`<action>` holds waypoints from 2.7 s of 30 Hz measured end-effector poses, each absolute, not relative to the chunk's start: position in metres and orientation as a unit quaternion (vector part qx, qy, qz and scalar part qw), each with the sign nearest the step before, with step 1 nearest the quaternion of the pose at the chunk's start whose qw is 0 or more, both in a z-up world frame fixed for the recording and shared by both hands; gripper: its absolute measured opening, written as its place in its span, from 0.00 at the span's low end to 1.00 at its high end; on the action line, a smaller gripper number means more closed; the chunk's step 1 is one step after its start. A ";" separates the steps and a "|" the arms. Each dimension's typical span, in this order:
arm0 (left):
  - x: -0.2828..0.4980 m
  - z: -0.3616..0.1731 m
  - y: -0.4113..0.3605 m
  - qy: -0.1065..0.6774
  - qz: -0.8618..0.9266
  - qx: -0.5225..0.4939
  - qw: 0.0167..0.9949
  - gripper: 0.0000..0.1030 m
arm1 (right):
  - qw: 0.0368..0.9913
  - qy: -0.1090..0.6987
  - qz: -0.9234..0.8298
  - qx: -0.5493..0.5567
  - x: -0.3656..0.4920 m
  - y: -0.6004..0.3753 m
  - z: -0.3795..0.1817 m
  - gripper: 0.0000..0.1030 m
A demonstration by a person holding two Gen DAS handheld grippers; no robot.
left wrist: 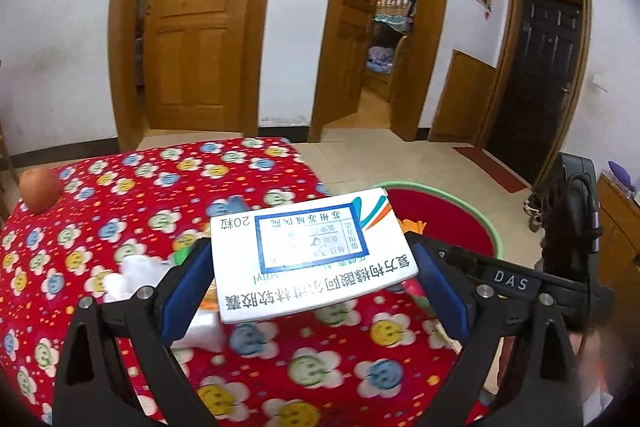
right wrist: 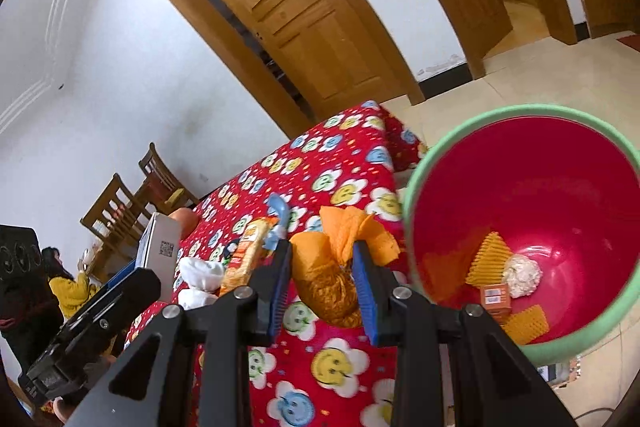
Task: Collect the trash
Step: 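Carry the medicine box and orange bag over the red basin with both tools, then open the right tool to drop the orange bag into the basin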
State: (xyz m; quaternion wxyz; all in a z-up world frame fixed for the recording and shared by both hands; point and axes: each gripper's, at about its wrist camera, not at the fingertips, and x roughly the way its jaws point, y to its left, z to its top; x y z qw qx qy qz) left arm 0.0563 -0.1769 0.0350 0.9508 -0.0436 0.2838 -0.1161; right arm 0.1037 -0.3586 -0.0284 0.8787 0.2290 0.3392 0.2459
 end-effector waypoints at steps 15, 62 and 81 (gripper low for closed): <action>0.080 0.031 -0.234 0.295 -0.150 -0.033 0.943 0.93 | 0.884 0.336 0.207 0.253 0.098 -0.410 -0.036 0.33; 0.120 -0.002 -0.278 0.329 -0.195 -0.071 0.921 0.93 | 0.913 0.322 0.153 0.200 0.100 -0.422 -0.053 0.66; 0.131 -0.011 -0.289 0.354 -0.216 -0.070 0.907 0.94 | 0.925 0.322 0.047 0.197 0.085 -0.450 -0.052 0.68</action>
